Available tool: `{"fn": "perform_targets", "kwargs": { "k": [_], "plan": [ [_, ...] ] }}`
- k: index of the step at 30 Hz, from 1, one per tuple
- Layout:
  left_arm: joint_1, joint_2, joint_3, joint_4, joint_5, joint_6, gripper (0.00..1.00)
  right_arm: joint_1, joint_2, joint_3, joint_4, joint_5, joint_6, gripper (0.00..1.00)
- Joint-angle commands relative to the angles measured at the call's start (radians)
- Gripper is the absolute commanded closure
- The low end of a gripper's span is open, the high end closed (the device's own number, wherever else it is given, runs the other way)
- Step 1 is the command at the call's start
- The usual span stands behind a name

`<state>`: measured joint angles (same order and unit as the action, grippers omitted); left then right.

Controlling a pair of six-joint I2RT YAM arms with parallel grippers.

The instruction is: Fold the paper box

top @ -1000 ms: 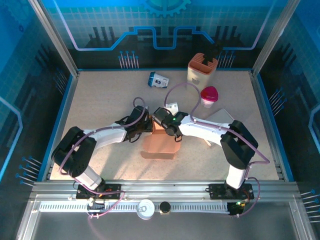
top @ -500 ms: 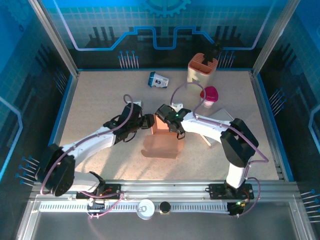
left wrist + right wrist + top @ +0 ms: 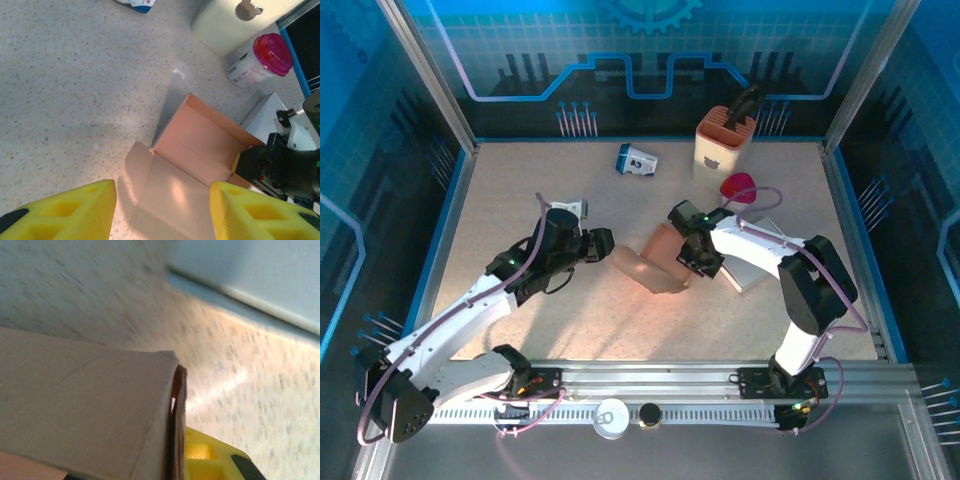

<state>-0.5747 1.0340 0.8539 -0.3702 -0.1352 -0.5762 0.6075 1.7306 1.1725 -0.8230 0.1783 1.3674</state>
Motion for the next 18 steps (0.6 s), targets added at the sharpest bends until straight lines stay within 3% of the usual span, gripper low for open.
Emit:
{"fn": "perform_targets", "kwargs": {
  "k": [1, 6, 11, 18],
  "plan": [
    [-0.010, -0.050, -0.033, -0.097, -0.003, -0.028, 0.49, 0.003, -0.012, 0.039, -0.155, -0.147, 0.287, 1.00],
    [-0.034, -0.114, -0.129, -0.096, -0.001, -0.066, 0.54, -0.003, -0.026, -0.010, -0.140, -0.247, 0.473, 1.00],
    [-0.035, -0.140, -0.238, -0.028, 0.036, -0.108, 0.59, -0.002, 0.005, -0.029, -0.101, -0.316, 0.556, 1.00],
    [-0.042, 0.000, -0.341, 0.213, 0.132, -0.144, 0.60, 0.037, 0.046, -0.099, 0.003, -0.396, 0.636, 1.00]
  ]
}}
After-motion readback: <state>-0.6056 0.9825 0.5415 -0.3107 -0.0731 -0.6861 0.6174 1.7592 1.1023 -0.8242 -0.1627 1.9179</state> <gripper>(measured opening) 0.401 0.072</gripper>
